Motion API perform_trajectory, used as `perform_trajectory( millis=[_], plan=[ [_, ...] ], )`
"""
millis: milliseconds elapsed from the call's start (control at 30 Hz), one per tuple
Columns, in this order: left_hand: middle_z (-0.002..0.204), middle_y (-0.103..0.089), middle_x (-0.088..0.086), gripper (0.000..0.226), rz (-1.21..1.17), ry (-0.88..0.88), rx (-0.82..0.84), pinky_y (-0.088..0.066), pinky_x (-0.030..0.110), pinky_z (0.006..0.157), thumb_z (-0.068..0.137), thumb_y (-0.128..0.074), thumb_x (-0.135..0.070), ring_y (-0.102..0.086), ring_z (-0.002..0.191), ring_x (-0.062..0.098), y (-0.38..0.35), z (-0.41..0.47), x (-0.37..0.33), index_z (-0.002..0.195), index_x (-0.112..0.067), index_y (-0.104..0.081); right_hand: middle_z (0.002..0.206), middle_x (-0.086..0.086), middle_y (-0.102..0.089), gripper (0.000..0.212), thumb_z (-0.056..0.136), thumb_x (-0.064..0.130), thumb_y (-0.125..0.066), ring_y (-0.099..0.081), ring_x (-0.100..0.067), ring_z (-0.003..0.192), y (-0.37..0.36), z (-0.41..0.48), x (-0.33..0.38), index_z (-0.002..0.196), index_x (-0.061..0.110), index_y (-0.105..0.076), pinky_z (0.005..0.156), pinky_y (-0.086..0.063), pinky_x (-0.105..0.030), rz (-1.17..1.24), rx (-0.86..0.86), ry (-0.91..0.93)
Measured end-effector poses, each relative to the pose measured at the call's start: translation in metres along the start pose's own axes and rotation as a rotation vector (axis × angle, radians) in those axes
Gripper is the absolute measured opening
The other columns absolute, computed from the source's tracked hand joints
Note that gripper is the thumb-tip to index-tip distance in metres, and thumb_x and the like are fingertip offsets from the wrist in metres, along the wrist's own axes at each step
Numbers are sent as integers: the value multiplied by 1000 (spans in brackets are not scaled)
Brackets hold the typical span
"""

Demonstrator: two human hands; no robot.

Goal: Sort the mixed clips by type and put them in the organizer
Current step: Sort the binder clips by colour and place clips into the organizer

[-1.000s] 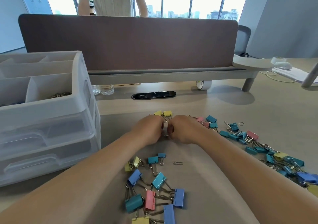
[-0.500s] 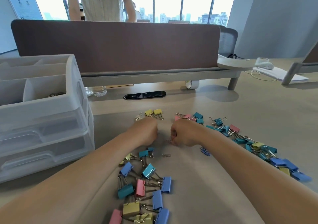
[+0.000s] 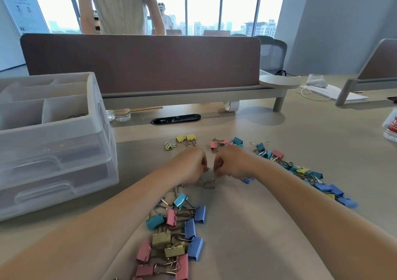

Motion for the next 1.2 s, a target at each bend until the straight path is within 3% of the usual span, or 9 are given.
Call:
perform_trajectory(
  millis=[167,300,433,567,733,933,1100,1200],
  plan=[
    [103,-67,7,10,-31,-54,29,-45,27,74,92,-59,-12,-61,94,22,-12,5,-25,91,-18,-67,101,-6,-72,14,90,18,-64,-69,-25,92,10,-15,-32,98,11,-73,80,-58,-39,-96,-112,-157],
    [106,-65,8,17,-50,-82,86,-43,27,73,91,-54,-8,-61,98,26,-30,12,-51,96,-17,-67,102,-7,-70,18,90,17,-58,-66,-27,95,10,-32,-59,102,15,-70,81,-55,-35,-86,-144,-221],
    [112,-65,11,23,-42,-119,85,-38,23,72,91,-52,-3,-59,102,25,-41,18,-68,106,-8,-68,101,-2,-71,13,89,19,-64,-64,-20,87,6,-41,-77,99,20,-73,68,-51,-28,-101,-179,-266],
    [109,-68,7,19,-46,-138,94,-41,24,74,92,-57,-6,-61,100,22,-48,24,-73,105,-10,-71,103,-4,-71,14,89,18,-66,-65,-22,92,4,-44,-83,101,16,-73,80,-57,-34,-129,-177,-256],
    [112,-67,6,25,-53,-143,66,-42,24,73,93,-54,-2,-61,98,20,-47,27,-69,108,-12,-71,112,-4,-68,25,91,17,-63,-64,-21,96,1,-43,-77,115,17,-69,75,-51,-27,-87,-105,-236],
    [115,-65,6,29,2,-120,18,-51,38,90,87,-51,-2,-60,104,23,-41,32,-52,103,-17,-70,109,-9,-67,53,80,51,-73,-64,-27,99,-3,-43,-65,111,8,-69,82,-54,-36,-61,-53,-238],
    [113,-64,5,27,21,-102,67,-52,39,90,87,-55,-4,-61,102,24,-46,36,-47,104,-19,-70,109,-10,-65,39,89,42,-67,-64,-26,97,-6,-39,-57,110,8,-68,79,-53,-34,-82,-50,-221],
    [101,-66,3,18,48,-108,93,-50,31,74,89,-58,-14,-61,93,25,-50,39,-47,100,-20,-71,107,-10,-67,33,93,35,-62,-64,-26,94,-5,-38,-53,108,6,-70,74,-51,-32,-132,-34,-206]
  ],
)
Point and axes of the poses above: each hand's wrist, its own z-axis towards the middle knuckle, its own y-axis out of the back of the hand, x = y × z, the point moved 5 cm from there along z, towards the middle knuckle
